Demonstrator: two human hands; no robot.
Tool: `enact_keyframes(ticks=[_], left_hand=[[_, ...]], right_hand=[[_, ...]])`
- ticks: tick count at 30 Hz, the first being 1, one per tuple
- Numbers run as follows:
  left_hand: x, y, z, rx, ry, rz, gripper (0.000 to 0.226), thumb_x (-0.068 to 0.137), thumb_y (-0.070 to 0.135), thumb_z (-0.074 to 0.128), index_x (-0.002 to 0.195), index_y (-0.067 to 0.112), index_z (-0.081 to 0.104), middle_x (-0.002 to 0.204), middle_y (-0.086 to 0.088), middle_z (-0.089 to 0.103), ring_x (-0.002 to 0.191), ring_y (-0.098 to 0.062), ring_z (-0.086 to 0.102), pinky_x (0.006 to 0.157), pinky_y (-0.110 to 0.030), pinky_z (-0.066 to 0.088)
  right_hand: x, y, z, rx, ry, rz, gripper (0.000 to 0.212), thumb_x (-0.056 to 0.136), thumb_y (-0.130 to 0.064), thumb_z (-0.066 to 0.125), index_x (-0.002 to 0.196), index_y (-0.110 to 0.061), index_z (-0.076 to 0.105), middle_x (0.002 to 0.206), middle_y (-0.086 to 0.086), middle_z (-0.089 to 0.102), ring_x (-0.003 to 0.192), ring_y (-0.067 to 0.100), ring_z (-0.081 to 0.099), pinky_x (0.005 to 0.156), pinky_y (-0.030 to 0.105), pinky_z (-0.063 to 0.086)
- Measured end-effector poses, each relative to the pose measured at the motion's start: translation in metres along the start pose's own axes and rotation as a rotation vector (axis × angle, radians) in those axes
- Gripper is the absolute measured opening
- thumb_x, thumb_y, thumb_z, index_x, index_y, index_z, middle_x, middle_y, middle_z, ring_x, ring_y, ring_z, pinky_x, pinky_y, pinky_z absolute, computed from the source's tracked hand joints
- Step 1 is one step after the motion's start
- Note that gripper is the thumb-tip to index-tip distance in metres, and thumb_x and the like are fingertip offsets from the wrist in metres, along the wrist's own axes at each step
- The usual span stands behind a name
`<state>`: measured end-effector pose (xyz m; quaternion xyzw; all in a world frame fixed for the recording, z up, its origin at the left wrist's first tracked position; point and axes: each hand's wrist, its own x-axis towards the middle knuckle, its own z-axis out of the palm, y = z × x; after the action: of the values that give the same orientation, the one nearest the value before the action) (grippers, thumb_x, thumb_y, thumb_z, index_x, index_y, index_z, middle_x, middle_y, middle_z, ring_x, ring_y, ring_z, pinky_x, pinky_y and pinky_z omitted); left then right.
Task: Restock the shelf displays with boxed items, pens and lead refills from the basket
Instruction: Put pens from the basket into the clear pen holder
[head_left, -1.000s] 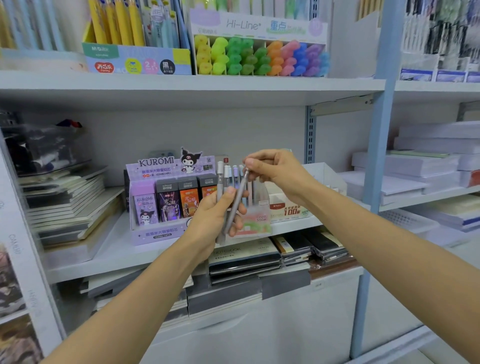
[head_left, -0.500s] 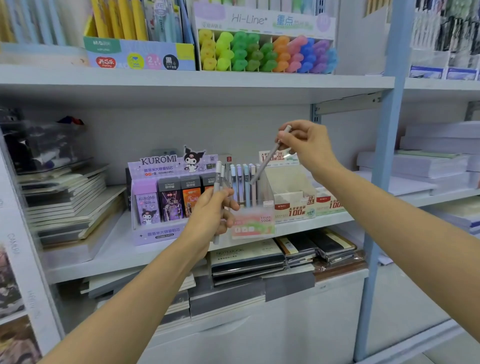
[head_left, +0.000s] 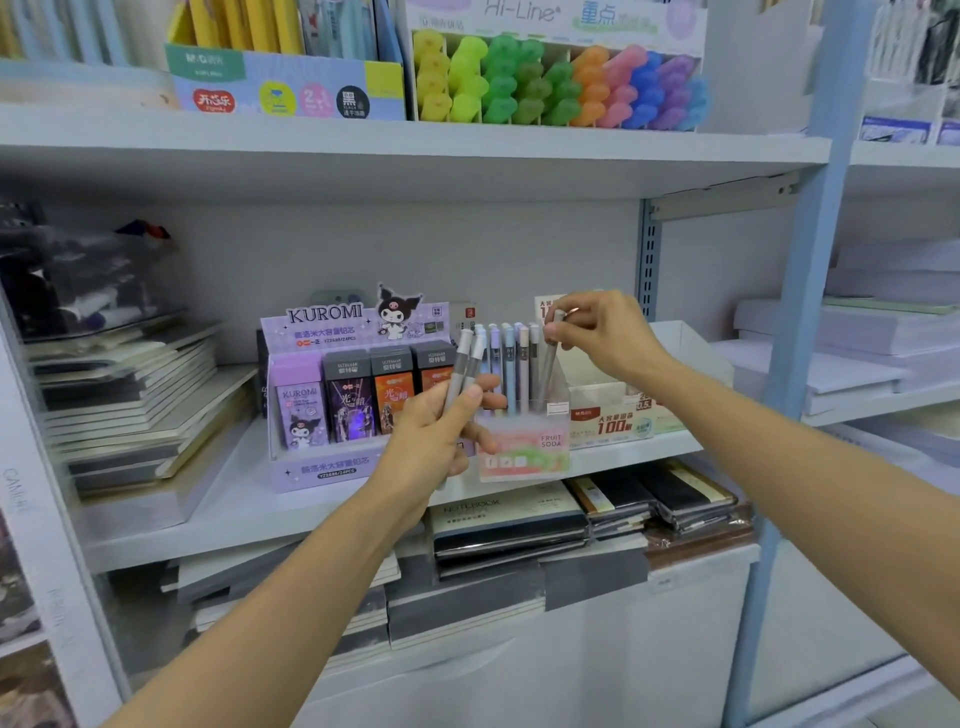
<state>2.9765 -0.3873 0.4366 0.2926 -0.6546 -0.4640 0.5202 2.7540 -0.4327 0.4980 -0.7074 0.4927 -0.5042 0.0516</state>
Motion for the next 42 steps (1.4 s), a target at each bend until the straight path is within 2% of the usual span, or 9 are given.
enact_keyframes(ticks=[6,13,19,22,25,28,34,38,42], left_hand=[[0.002,-0.002,0.0,-0.022,-0.007,-0.007,0.026,0.101,0.021,0.046,0.119,0.013,0.062,0.105,-0.004,0.07,0.06,-0.01,0.059,0.04,-0.019,0.028],[0.004,-0.005,-0.005,-0.092,-0.054,-0.021,0.028,0.101,0.024,0.044,0.119,0.011,0.062,0.095,-0.005,0.07,0.055,-0.01,0.058,0.038,-0.017,0.031],[0.002,-0.003,-0.004,-0.128,-0.111,0.004,0.034,0.098,0.029,0.046,0.123,0.01,0.058,0.09,-0.009,0.073,0.046,-0.01,0.055,0.037,-0.016,0.033],[-0.001,0.001,0.0,-0.14,-0.131,0.006,0.032,0.1,0.027,0.045,0.122,0.008,0.058,0.089,-0.009,0.073,0.045,-0.009,0.055,0.037,-0.015,0.033],[-0.005,0.005,0.005,-0.131,-0.14,0.004,0.032,0.101,0.027,0.044,0.123,0.008,0.057,0.088,-0.01,0.073,0.043,-0.009,0.054,0.036,-0.015,0.032],[-0.009,0.011,0.009,-0.133,-0.156,-0.008,0.034,0.102,0.028,0.043,0.125,0.007,0.056,0.09,-0.013,0.073,0.047,-0.012,0.056,0.038,-0.016,0.036],[-0.017,0.023,0.004,-0.125,-0.069,-0.095,0.031,0.101,0.029,0.044,0.119,0.01,0.06,0.093,-0.011,0.074,0.064,-0.016,0.067,0.051,-0.024,0.055],[-0.016,0.023,-0.01,0.027,0.087,-0.124,0.027,0.103,0.03,0.042,0.11,0.015,0.064,0.054,0.004,0.053,0.037,-0.007,0.032,0.033,-0.017,0.024],[-0.011,0.025,-0.016,0.007,0.082,-0.181,0.027,0.097,0.036,0.045,0.101,0.018,0.064,0.053,0.009,0.037,0.043,-0.008,0.024,0.039,-0.021,0.017]], right_hand=[[0.005,0.002,0.013,-0.013,0.029,0.006,0.022,0.086,-0.018,0.072,0.103,-0.02,0.059,0.071,0.002,0.071,0.069,0.004,0.067,0.068,0.017,0.048],[0.006,0.013,0.028,-0.239,0.185,0.002,0.011,0.083,-0.029,0.075,0.084,-0.021,0.067,0.087,-0.004,0.058,0.071,0.003,0.046,0.063,0.022,0.035],[0.0,-0.011,0.019,-0.107,0.16,-0.025,0.021,0.088,-0.031,0.068,0.104,-0.018,0.071,0.102,-0.001,0.061,0.09,0.009,0.052,0.075,0.018,0.037],[-0.017,-0.036,0.015,0.296,-0.025,0.029,0.022,0.092,-0.035,0.062,0.102,-0.018,0.073,0.091,-0.003,0.072,0.08,0.005,0.063,0.073,0.02,0.047],[-0.032,-0.05,0.016,0.369,-0.288,0.057,0.02,0.091,-0.036,0.062,0.098,-0.022,0.073,0.093,-0.002,0.075,0.088,0.013,0.069,0.082,0.027,0.055],[-0.041,-0.058,0.017,0.518,-0.37,0.065,0.014,0.089,-0.02,0.066,0.099,-0.013,0.073,0.092,0.002,0.075,0.085,0.016,0.072,0.077,0.021,0.056],[-0.033,-0.068,0.0,0.587,-0.16,0.096,0.009,0.091,-0.016,0.063,0.099,-0.012,0.065,0.089,0.002,0.075,0.077,0.013,0.069,0.075,0.026,0.053],[-0.023,-0.067,-0.016,0.631,0.113,0.103,0.002,0.093,-0.01,0.061,0.094,-0.012,0.062,0.081,0.002,0.074,0.066,0.012,0.068,0.058,0.02,0.051],[-0.018,-0.056,-0.016,0.513,0.183,0.111,0.001,0.094,-0.01,0.061,0.095,-0.01,0.06,0.082,0.005,0.073,0.065,0.011,0.069,0.053,0.019,0.051]])
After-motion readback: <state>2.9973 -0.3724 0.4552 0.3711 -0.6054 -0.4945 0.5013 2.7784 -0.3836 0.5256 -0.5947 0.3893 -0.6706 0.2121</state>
